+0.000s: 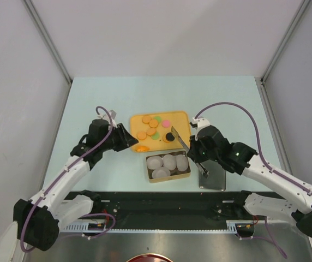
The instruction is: Pack the cookies
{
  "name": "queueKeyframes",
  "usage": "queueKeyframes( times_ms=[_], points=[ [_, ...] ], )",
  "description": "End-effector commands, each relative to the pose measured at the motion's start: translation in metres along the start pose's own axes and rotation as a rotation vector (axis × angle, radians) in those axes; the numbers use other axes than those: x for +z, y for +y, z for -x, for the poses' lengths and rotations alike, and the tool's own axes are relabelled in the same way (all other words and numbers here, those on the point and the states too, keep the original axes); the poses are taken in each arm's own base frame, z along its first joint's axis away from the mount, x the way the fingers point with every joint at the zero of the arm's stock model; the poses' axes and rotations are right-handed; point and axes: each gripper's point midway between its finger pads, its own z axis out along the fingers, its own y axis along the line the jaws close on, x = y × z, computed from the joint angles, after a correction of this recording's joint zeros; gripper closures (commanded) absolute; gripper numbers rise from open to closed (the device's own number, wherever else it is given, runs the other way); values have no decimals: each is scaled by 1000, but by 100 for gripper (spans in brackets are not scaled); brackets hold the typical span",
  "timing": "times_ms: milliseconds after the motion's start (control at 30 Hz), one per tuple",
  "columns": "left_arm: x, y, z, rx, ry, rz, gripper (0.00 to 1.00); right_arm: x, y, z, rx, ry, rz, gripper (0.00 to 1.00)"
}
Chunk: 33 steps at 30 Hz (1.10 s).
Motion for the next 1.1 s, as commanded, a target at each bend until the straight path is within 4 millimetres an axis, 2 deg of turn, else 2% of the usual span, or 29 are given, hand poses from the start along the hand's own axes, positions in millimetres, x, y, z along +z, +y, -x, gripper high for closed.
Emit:
queueKeyframes(
  times_ms=[0, 67, 100, 133, 167, 233, 300, 333, 367, 400, 433, 467, 500, 633, 767, 900, 1067],
  points=[
    [-6, -13, 6, 26, -33, -57, 66, -11, 1, 15, 47, -72, -59, 100],
    [-3, -8, 6, 9, -27, -25, 74, -11, 2, 12, 27, -107, -72, 100],
    [-3, -5, 4, -1, -17, -10, 79, -17, 5, 20, 33, -174, -61, 100],
    [-1, -2, 3, -13, -10, 8, 81, -17, -2, 18, 23, -210, -100, 100],
    [-1, 0, 2, -40, -12, 20, 81, -20, 4, 19, 13, -229, -83, 100],
    [0, 6, -2, -64, -16, 34, 76, -23, 1, 21, 41, -230, -106, 100],
    [-2, 5, 0, -85, -51, 23, 61, -23, 9, 16, 32, -191, -66, 100],
    [-2, 8, -3, -95, -49, 24, 57, -21, 13, 13, 30, -169, -54, 100],
    [-3, 6, -3, -94, -51, 14, 51, -22, 17, 15, 26, -155, -41, 98],
    [-2, 5, -5, -81, -41, 5, 40, -22, 21, 7, 3, -101, -24, 94],
    [-3, -1, -5, -62, -18, -17, 37, -21, 21, 3, -14, -73, -31, 87],
    [-3, -2, -4, -27, -11, -19, 35, -20, 21, 4, -24, -53, -46, 86],
    [-2, -1, -5, -18, 12, -5, 32, -20, 12, -1, -38, -31, -94, 86],
    [0, 11, -5, 7, 20, 60, 30, -20, -3, 3, -56, -43, -181, 80],
    [1, 14, -6, -5, 14, 66, 29, -5, -6, 11, -52, -21, -203, 75],
    [0, 15, -6, -2, 20, 79, 28, 18, 2, 10, -97, 61, -199, 63],
    [-3, 19, -4, 15, 4, 102, 27, 26, 13, 23, -139, 78, -176, 54]
  ],
)
